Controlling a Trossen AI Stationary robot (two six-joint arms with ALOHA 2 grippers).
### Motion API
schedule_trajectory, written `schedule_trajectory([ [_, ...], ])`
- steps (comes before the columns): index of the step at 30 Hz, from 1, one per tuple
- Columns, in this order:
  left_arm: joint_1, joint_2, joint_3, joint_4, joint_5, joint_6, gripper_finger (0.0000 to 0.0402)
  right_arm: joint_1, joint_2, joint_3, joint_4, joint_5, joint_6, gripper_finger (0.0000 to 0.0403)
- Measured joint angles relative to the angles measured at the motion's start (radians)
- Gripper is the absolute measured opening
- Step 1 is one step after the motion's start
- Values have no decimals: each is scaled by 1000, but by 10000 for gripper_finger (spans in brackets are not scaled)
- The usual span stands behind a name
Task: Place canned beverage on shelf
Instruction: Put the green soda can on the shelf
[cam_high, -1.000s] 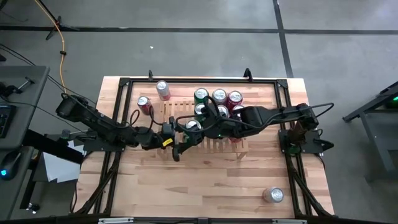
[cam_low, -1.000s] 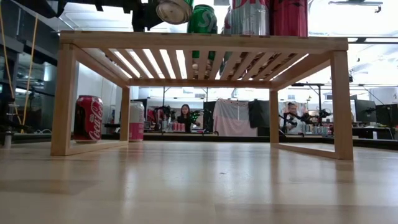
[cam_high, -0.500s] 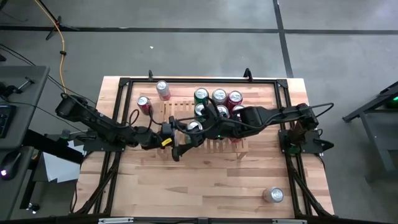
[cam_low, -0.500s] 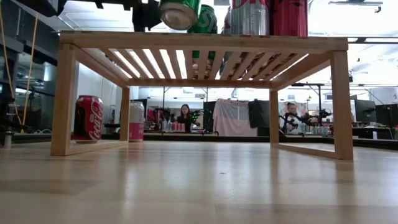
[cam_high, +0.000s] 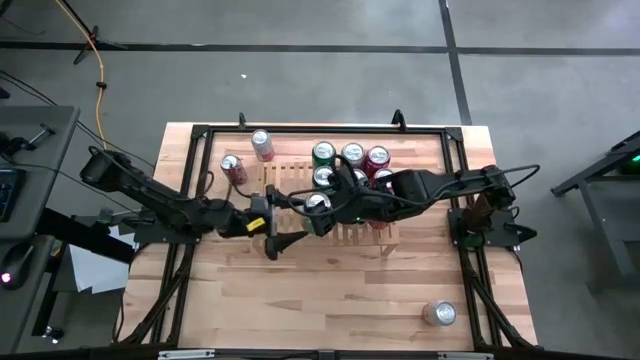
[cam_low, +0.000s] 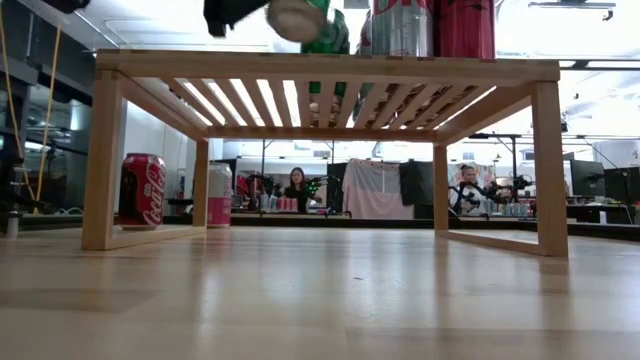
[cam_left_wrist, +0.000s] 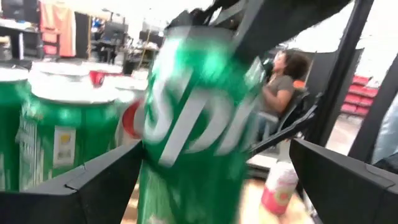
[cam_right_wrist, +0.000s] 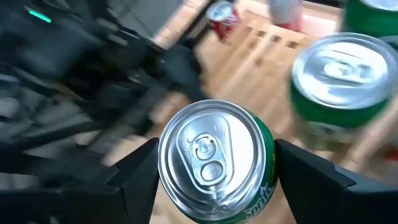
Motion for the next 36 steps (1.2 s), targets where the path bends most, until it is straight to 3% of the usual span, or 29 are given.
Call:
schedule_trajectory([
  [7, -27, -151, 0, -116, -5, 10, 395, -2, 0, -1, -117, 59, -8, 266],
  [12, -36, -213, 0, -173, -59, 37, 396, -2, 0, 0, -93, 69, -35, 266],
  [36, -36, -224, 0, -237, -80, 17, 396, -4, 40, -1, -148, 87, -37, 283],
])
